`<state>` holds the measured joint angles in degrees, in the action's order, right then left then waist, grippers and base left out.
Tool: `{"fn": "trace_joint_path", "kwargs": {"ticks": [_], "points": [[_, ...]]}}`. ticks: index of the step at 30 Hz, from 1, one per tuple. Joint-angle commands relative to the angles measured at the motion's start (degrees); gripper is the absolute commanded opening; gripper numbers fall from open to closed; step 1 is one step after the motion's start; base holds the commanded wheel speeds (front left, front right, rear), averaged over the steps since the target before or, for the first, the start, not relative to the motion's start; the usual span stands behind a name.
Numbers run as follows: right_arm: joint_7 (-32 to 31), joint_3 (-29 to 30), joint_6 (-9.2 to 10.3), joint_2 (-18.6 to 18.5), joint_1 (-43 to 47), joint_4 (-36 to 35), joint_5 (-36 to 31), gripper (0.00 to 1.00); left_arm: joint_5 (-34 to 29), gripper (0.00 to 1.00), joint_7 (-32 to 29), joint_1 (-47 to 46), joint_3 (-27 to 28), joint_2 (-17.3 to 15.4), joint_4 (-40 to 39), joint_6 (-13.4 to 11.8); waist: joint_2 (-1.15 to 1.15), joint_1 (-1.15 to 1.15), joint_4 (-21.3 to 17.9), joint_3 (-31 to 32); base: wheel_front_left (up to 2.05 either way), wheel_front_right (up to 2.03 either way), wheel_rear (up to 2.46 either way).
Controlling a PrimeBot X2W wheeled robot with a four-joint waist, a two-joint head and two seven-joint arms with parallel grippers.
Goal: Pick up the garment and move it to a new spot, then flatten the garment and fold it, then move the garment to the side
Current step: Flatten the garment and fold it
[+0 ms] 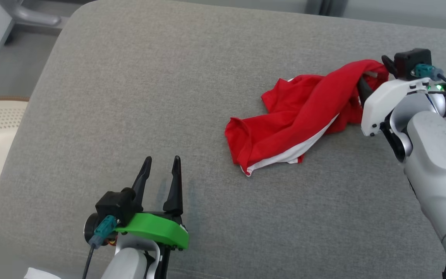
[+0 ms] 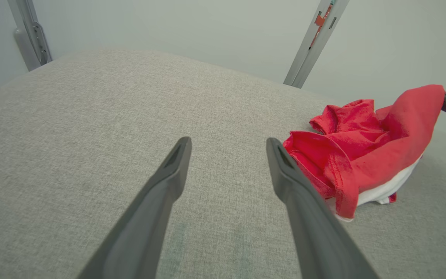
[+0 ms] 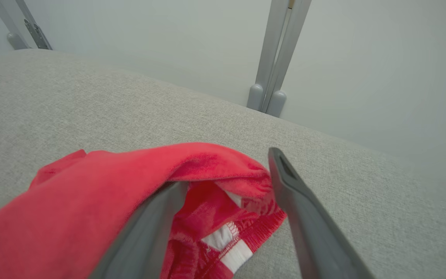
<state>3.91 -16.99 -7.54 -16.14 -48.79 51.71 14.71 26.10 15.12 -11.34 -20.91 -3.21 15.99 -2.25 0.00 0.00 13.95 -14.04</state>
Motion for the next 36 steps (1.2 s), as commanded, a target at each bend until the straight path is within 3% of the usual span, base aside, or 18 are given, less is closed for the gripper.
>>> {"fn": "trace_joint_path", "kwargs": {"ticks": [1,10,19,27,36], "points": [[1.3,-0.2,0.11,-0.4,1.8,-0.4,1.2,1.0,-0.4,1.0,0.0,0.7,-0.1,-0.4,0.3,0.2,0.0,0.0,-3.7,3.3,0.0,0.0,0.0],[4.8,-0.9,0.11,-2.6,10.3,-5.8,5.9,1.0,-0.5,1.0,-0.8,2.1,-1.6,-0.9,0.6,0.5,0.0,0.0,-8.4,6.3,0.0,0.0,0.0],[3.7,-1.4,0.11,-2.5,15.1,-12.5,6.7,1.0,0.0,1.0,-1.3,2.3,-2.3,-1.0,0.1,0.2,0.0,0.0,-9.8,6.2,0.0,0.0,0.0],[1.2,-2.0,0.11,-1.4,11.6,-14.5,4.7,1.0,0.3,1.0,-1.3,1.1,-2.5,-1.0,-0.2,0.0,0.0,0.0,-6.8,4.9,0.0,0.0,0.0],[1.0,-2.3,0.11,2.5,1.4,-2.3,-0.8,1.0,0.8,1.0,-0.8,-0.6,-2.9,-0.5,0.3,0.3,0.0,0.0,-0.7,1.7,0.0,0.0,0.0]]}}
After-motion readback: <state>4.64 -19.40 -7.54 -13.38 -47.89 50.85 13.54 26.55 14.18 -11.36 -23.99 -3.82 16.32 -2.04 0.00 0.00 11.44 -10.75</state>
